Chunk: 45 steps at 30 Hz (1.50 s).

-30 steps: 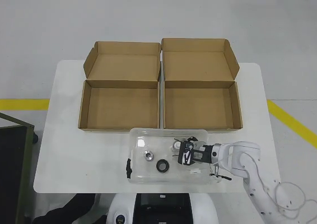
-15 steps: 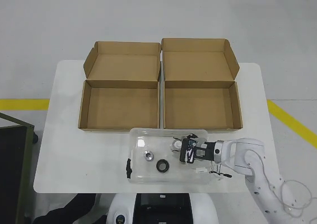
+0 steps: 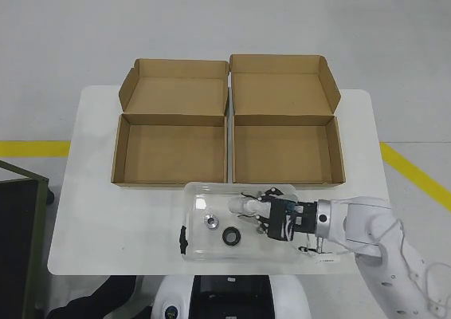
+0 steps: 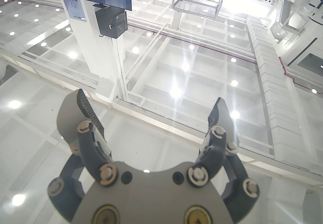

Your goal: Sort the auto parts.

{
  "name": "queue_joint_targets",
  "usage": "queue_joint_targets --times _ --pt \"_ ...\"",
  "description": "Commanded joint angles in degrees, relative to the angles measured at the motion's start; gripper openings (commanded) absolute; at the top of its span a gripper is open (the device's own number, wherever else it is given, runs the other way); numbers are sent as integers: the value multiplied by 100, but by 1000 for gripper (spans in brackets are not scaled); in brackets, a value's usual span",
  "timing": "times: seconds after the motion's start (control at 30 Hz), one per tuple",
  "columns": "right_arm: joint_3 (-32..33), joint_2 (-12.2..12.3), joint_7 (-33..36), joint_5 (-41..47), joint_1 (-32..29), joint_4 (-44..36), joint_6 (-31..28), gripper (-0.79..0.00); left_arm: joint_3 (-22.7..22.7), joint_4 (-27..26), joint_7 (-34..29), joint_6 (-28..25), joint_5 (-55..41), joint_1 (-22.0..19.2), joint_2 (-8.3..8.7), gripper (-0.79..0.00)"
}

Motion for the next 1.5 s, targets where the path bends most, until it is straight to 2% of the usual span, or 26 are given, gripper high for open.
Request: queue_joint_targets --times 0.0,0.33,0.5,1.03,1.47 --pt "-14 -2 -98 276 -14 -38 119 -785 0 0 0 0 0 0 0 0" --pt "109 -6 -491 1322 48 -198 729 -785 0 0 0 0 0 0 0 0" --pt "343 11 -569 1456 85 -331 993 -785 0 0 0 0 0 0 0 0" --pt "861 35 -1114 1956 362 -698 1301 -785 0 0 0 0 0 0 0 0" --pt "1073 24 -1511 2274 412 -618 1649 -785 0 0 0 0 0 0 0 0"
